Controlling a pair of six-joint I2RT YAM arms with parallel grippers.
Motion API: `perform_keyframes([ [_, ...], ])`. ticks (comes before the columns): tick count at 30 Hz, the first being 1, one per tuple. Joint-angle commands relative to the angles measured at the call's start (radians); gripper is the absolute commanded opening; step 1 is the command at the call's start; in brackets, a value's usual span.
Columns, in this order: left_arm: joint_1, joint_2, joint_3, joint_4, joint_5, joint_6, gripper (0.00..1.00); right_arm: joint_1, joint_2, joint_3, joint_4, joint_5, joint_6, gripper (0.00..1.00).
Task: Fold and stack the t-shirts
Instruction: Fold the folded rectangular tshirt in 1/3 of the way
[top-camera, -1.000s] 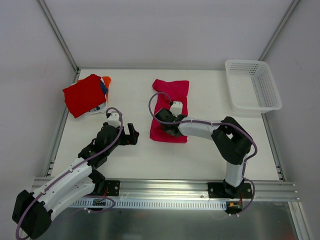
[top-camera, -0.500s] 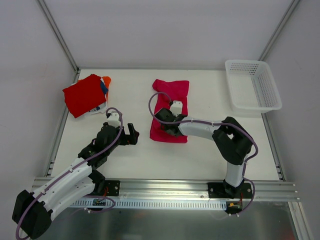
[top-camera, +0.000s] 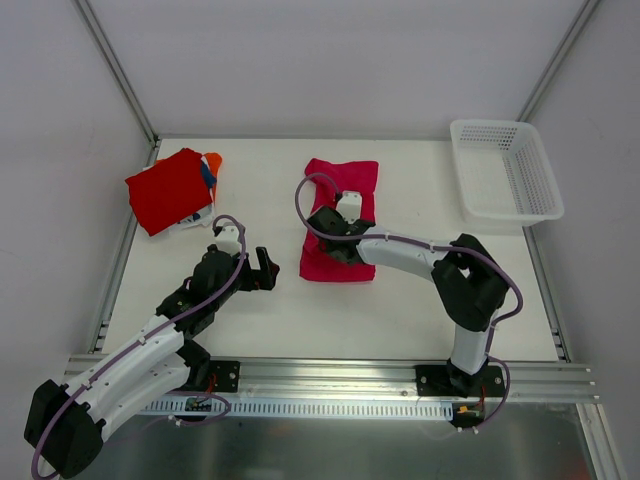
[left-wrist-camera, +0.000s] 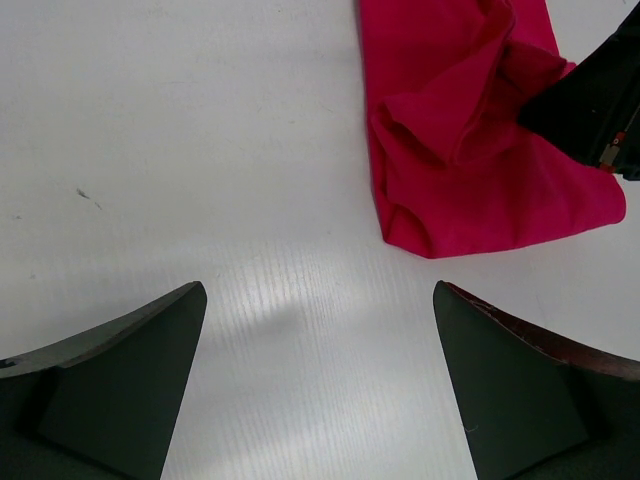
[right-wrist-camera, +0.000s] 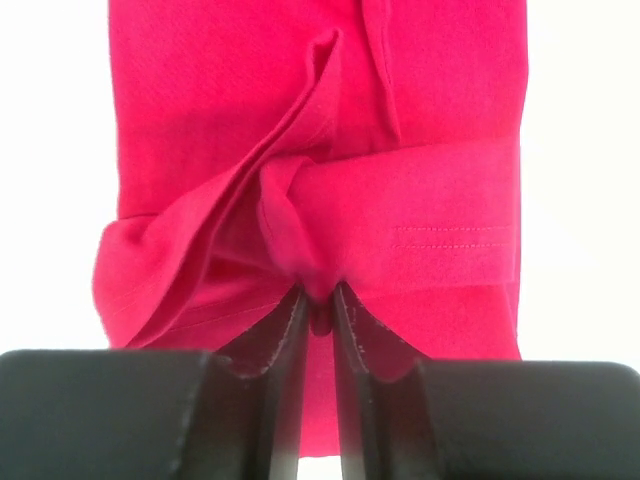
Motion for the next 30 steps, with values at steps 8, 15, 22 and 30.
perform_keyframes([
  [8,0.002,0.001,-0.005,0.042,0.015,-0.011,0.99,-0.003,-0.016,0.060,-0.030,0.032,-0.020,0.22],
  [15,0.002,0.001,-0.005,0.042,0.017,-0.010,0.99,-0.014,0.004,0.066,-0.027,0.023,-0.029,0.00],
  [22,0.002,0.003,-0.005,0.042,0.015,-0.010,0.99,-0.022,0.019,0.057,-0.001,0.008,-0.039,0.00],
  [30,0.002,0.007,-0.007,0.045,0.020,-0.013,0.99,-0.071,0.047,0.160,0.005,0.006,-0.122,0.00],
])
